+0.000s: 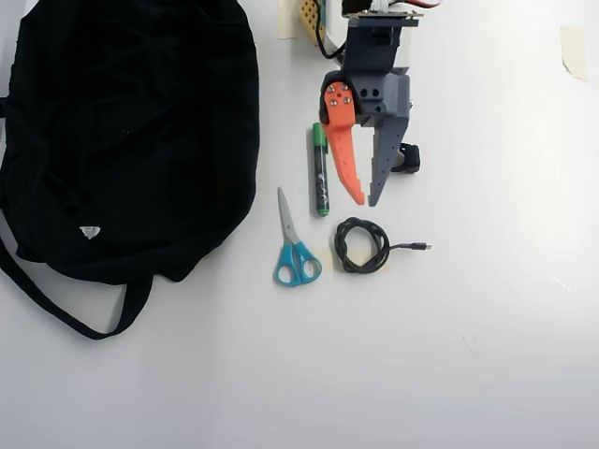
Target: Put the green marker into the black bag
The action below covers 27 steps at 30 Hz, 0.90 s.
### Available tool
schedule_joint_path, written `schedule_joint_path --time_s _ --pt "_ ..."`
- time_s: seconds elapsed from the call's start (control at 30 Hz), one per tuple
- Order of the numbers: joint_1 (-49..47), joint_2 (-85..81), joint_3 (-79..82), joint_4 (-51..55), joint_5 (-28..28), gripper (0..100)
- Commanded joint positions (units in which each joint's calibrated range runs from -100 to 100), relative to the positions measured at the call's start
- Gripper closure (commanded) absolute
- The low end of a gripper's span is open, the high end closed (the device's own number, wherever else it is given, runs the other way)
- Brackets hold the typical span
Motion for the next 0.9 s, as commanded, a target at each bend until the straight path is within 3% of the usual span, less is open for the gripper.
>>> schedule_joint_path --time_s 0.0,0.23,0.87 --pt "0.5 5.2 -11.74 -1.22 0.07 98" --pt "0.42 13.33 -22.43 -1.13 0.12 98" --pt "-1.3 10.92 -18.3 3.35 -0.19 98"
